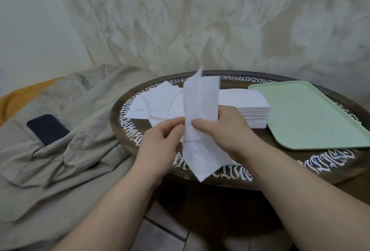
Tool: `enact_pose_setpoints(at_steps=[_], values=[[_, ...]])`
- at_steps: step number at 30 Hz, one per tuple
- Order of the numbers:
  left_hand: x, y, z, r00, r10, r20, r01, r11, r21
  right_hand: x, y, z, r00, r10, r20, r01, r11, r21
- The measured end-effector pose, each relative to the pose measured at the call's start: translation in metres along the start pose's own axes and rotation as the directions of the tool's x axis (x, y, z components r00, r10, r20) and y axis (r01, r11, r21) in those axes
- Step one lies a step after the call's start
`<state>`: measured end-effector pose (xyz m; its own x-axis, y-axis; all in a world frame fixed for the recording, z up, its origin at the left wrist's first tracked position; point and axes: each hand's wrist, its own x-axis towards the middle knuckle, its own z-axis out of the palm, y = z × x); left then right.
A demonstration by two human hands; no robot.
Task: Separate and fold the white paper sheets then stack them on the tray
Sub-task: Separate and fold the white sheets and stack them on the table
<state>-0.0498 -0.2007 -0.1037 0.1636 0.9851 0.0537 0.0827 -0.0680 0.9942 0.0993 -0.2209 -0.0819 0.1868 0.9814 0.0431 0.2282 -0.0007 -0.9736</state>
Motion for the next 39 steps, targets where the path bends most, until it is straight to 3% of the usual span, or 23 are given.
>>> enact_pose_setpoints(at_steps=[5, 9, 12, 15, 21, 24, 27, 31, 35, 39], values=[[0.011, -0.003, 0.001, 0.99, -0.094, 0.101, 0.113, 0.972, -0.206, 0.007, 0.005, 0.005, 0.992, 0.067, 0.11, -0.082, 0.987, 0.139], [0.018, -0.006, -0.006, 0.98, -0.158, 0.119, 0.187, 0.936, -0.298, 0.012, 0.008, 0.009, 0.987, 0.069, 0.146, -0.088, 0.988, 0.128], [0.019, -0.006, -0.013, 0.971, -0.173, 0.167, 0.214, 0.937, -0.276, 0.013, 0.012, 0.013, 0.985, 0.057, 0.165, -0.07, 0.994, 0.078], [0.018, -0.007, -0.014, 0.978, -0.185, 0.095, 0.2, 0.963, -0.182, 0.012, 0.015, 0.016, 0.984, 0.029, 0.173, -0.034, 0.999, 0.023], [0.018, -0.005, -0.016, 0.981, -0.193, -0.003, 0.191, 0.972, -0.139, 0.015, 0.015, 0.017, 0.998, -0.051, -0.04, 0.053, 0.998, 0.044], [0.018, -0.003, -0.018, 0.982, -0.137, -0.127, 0.117, 0.982, -0.148, 0.018, 0.011, 0.006, 0.959, -0.131, -0.251, 0.132, 0.991, -0.013], [0.016, 0.003, -0.019, 0.972, -0.096, -0.212, 0.059, 0.983, -0.174, 0.015, 0.006, -0.001, 0.918, -0.204, -0.341, 0.171, 0.977, -0.123], [0.012, 0.005, -0.012, 0.979, -0.096, -0.179, 0.056, 0.975, -0.217, 0.006, 0.004, 0.014, 0.964, -0.217, -0.153, 0.175, 0.952, -0.253], [0.005, 0.008, -0.005, 0.993, -0.092, -0.072, 0.069, 0.957, -0.283, 0.0, 0.005, 0.028, 0.976, -0.197, 0.091, 0.214, 0.942, -0.258], [0.004, 0.009, -0.007, 0.991, -0.129, -0.033, 0.108, 0.927, -0.36, 0.001, 0.006, 0.025, 0.972, -0.207, 0.112, 0.229, 0.942, -0.247]])
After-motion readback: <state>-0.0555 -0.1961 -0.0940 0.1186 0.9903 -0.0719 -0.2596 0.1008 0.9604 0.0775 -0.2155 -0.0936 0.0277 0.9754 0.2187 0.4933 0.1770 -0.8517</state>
